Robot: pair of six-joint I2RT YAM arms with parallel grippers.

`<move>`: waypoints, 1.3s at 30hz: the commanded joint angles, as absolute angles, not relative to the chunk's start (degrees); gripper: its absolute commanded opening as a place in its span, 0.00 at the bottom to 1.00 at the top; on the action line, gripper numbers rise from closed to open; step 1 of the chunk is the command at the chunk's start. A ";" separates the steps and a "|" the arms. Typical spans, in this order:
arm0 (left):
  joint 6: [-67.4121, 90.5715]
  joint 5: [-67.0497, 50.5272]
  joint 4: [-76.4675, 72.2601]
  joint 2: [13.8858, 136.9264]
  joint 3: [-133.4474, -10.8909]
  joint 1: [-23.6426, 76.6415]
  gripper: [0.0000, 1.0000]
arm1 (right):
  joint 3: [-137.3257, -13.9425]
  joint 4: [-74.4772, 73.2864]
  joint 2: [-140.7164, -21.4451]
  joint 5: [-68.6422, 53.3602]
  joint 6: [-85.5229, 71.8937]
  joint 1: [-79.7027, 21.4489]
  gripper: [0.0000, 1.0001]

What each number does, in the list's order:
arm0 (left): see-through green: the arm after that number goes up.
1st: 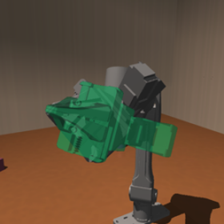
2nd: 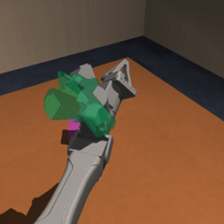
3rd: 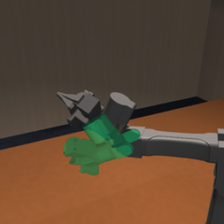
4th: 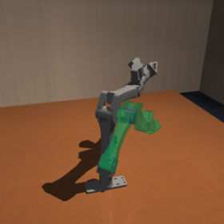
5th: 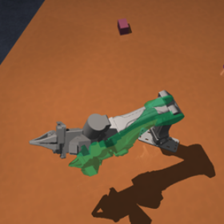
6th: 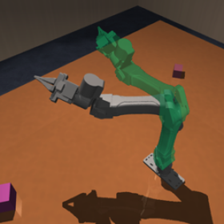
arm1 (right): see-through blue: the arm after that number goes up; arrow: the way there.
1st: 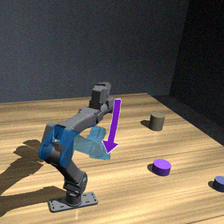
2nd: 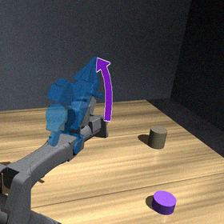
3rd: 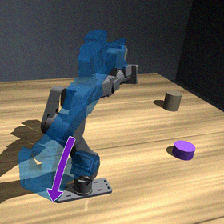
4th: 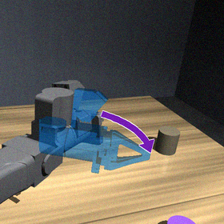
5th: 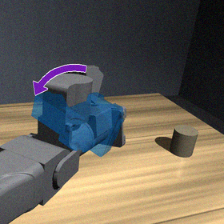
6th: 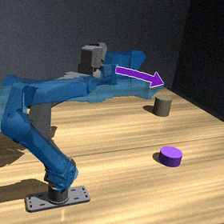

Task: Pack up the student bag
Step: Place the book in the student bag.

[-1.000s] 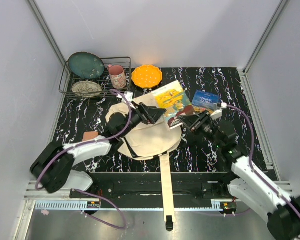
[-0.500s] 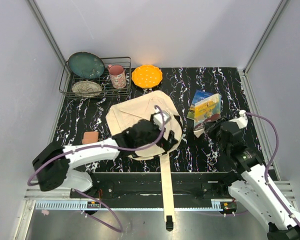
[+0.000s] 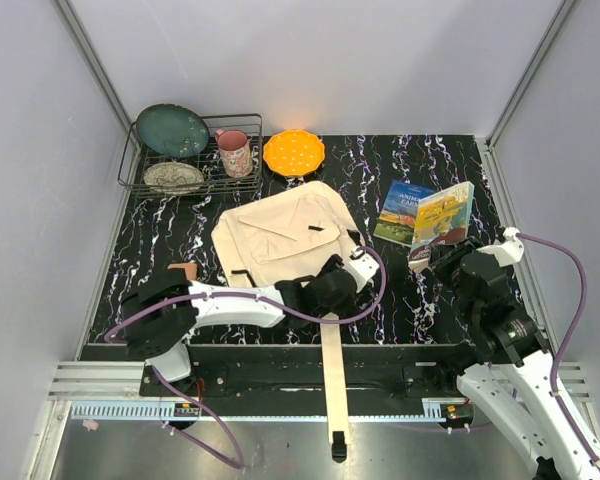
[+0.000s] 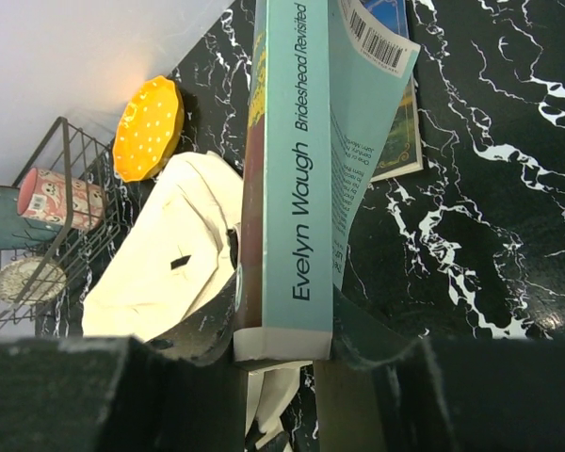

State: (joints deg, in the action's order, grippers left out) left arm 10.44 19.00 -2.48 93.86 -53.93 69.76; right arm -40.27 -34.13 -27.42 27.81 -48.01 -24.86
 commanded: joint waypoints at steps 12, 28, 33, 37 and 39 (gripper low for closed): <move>12.04 42.01 5.01 101.08 -60.29 71.19 0.45 | -41.84 -28.56 -27.25 26.99 -48.16 -24.79 0.03; 3.87 27.62 8.26 87.55 -62.31 64.18 0.00 | -38.50 -29.18 -26.46 10.29 -48.68 -24.79 0.00; 2.64 14.80 9.40 84.90 -62.75 59.68 0.10 | -36.65 -30.58 -23.12 7.39 -50.27 -24.79 0.00; 3.43 6.78 9.93 84.38 -63.37 55.65 0.11 | -36.82 -30.59 -22.50 3.09 -49.66 -24.79 0.00; 3.34 0.92 10.37 84.11 -63.98 54.15 0.21 | -37.09 -31.28 -22.50 0.98 -49.74 -24.79 0.00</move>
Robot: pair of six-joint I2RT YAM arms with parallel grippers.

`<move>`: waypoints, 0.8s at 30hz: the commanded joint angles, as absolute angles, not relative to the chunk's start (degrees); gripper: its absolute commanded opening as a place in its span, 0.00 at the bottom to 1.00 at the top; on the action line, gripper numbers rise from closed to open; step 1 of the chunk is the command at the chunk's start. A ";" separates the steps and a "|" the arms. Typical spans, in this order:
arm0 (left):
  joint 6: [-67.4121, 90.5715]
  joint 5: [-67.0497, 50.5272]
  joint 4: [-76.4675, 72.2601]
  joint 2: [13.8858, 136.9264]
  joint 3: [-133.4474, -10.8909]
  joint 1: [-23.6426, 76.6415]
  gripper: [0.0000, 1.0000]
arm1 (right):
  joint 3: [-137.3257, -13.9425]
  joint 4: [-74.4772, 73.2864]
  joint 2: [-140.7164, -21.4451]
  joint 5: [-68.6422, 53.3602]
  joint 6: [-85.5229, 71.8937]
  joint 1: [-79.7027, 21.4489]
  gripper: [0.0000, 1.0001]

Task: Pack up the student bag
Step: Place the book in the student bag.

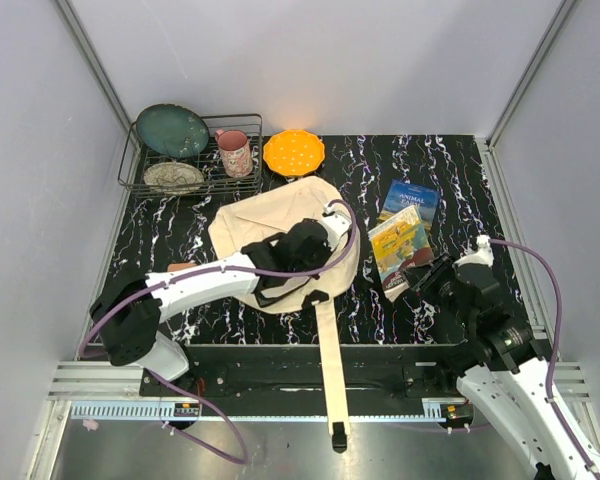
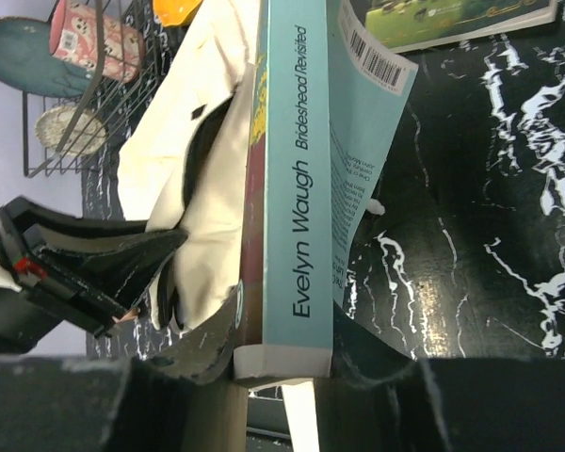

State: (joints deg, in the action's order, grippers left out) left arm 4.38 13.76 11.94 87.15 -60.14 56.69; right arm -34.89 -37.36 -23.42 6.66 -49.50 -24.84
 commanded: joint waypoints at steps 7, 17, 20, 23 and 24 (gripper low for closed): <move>2.72 -8.27 11.78 83.59 -65.65 50.01 0.13 | -37.00 -33.22 -19.87 0.18 -50.36 -24.79 0.00; 4.74 1.57 13.62 83.32 -70.65 46.93 0.00 | -38.76 -31.56 -17.06 -13.43 -52.73 -24.79 0.00; 5.27 6.05 13.54 82.10 -73.29 46.85 0.00 | -38.06 -29.89 -16.26 -18.88 -55.72 -24.87 0.00; 5.54 9.22 13.53 81.48 -76.27 46.85 0.00 | -36.13 -24.45 -16.43 -25.30 -59.05 -24.79 0.00; 5.54 10.10 13.45 81.39 -76.90 46.85 0.00 | -35.69 -21.56 -16.96 -27.75 -60.80 -24.87 0.00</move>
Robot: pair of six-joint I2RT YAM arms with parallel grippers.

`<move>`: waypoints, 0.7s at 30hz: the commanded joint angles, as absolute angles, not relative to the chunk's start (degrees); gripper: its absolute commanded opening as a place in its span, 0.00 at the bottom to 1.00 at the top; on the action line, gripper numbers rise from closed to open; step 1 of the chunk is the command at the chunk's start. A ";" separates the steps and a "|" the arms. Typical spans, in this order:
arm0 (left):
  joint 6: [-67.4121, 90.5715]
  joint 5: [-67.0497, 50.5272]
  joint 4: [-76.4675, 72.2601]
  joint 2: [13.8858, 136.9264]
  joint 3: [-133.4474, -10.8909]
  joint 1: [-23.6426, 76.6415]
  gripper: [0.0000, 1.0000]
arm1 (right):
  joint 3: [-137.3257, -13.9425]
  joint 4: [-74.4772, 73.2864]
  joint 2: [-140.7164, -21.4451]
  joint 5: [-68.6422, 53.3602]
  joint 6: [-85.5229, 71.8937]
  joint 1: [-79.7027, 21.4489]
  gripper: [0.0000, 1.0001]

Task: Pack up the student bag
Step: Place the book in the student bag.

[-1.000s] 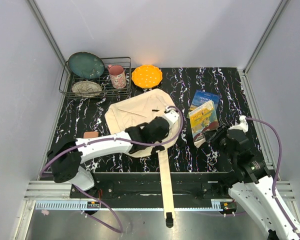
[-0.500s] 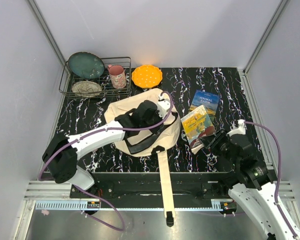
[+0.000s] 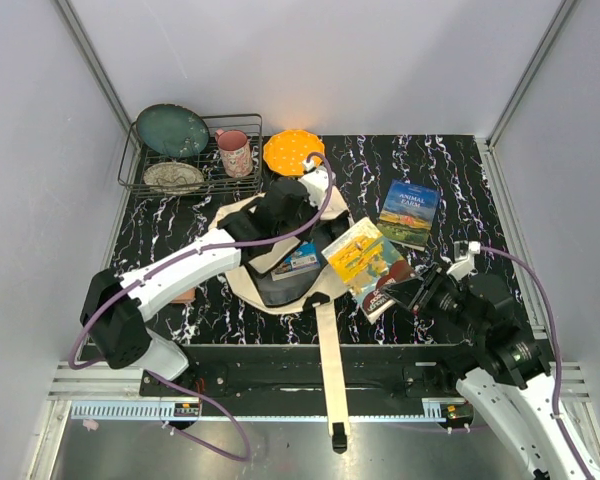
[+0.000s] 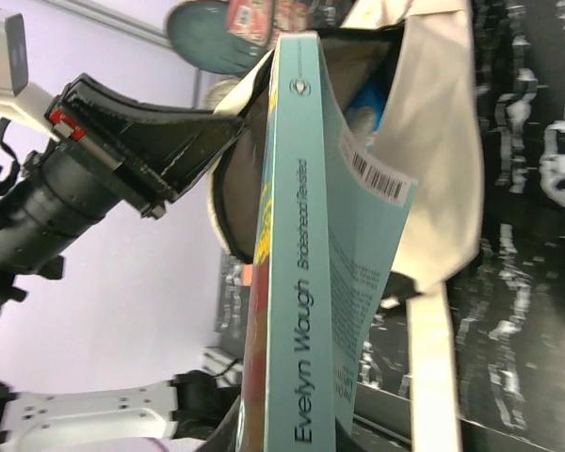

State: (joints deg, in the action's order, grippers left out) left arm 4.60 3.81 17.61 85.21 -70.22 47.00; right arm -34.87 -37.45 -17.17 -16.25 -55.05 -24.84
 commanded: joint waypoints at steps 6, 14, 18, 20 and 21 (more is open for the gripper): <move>5.36 10.55 13.62 81.30 -82.08 46.93 0.00 | -28.22 -3.74 -22.93 -34.27 -70.73 -24.79 0.00; 5.36 9.49 15.82 81.91 -84.64 47.99 0.00 | -20.74 14.74 -35.05 -33.40 -74.18 -24.79 0.00; 5.54 9.32 15.82 82.09 -84.55 49.22 0.00 | -19.95 23.72 -42.61 -32.17 -73.83 -24.87 0.00; 5.54 9.14 16.17 82.44 -84.99 49.74 0.00 | -21.96 23.99 -45.61 -31.56 -72.78 -24.96 0.00; 5.62 8.79 16.26 82.53 -85.08 49.83 0.00 | -22.58 24.26 -46.66 -29.90 -71.99 -24.87 0.00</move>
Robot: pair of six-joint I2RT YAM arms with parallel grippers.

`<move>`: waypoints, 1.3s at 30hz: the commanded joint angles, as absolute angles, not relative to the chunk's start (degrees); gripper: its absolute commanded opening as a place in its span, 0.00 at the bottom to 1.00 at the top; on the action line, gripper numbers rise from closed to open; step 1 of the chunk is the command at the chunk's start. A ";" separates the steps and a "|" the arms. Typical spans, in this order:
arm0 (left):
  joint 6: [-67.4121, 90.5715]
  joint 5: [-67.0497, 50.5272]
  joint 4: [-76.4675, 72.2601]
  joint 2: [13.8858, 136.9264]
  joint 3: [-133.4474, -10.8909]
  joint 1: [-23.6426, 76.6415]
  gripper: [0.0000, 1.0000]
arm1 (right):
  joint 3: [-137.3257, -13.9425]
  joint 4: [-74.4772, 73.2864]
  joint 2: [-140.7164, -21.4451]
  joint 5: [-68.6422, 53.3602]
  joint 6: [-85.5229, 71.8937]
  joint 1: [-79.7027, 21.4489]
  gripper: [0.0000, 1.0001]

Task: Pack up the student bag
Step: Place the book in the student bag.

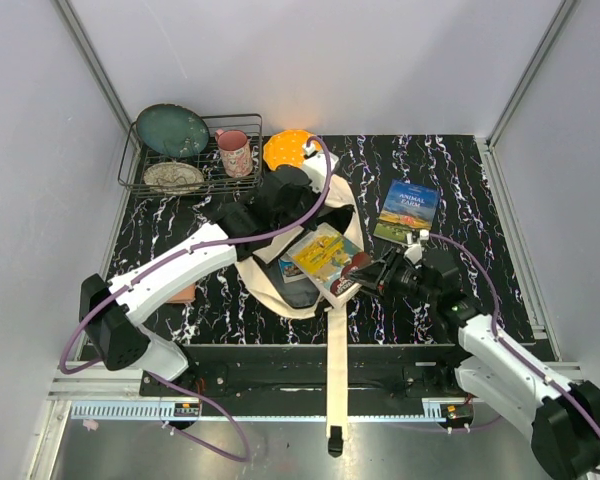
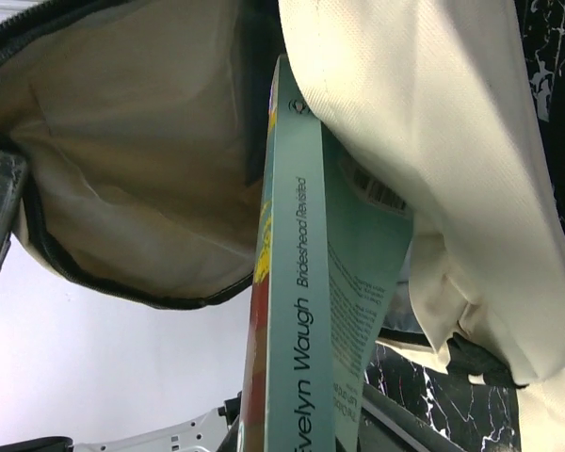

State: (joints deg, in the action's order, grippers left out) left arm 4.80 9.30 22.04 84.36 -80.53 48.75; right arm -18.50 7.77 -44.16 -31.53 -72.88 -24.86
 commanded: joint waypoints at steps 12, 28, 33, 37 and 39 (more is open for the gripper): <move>7.03 8.17 15.73 82.27 -84.02 50.19 0.00 | -23.91 29.90 -56.25 -24.44 -73.57 -24.96 0.00; 8.35 6.68 14.06 82.70 -85.08 50.62 0.00 | -29.18 20.38 -67.04 -11.00 -70.04 -35.76 0.00; 9.49 6.86 13.97 82.27 -84.90 50.89 0.00 | -30.67 26.26 -72.32 -0.26 -74.09 -40.25 0.00; 10.11 6.86 13.80 81.83 -84.73 51.06 0.00 | -34.71 30.58 -79.60 6.14 -74.97 -41.13 0.00; 10.20 6.77 13.80 81.74 -84.81 51.24 0.00 | -36.64 33.04 -84.34 8.25 -75.32 -41.31 0.00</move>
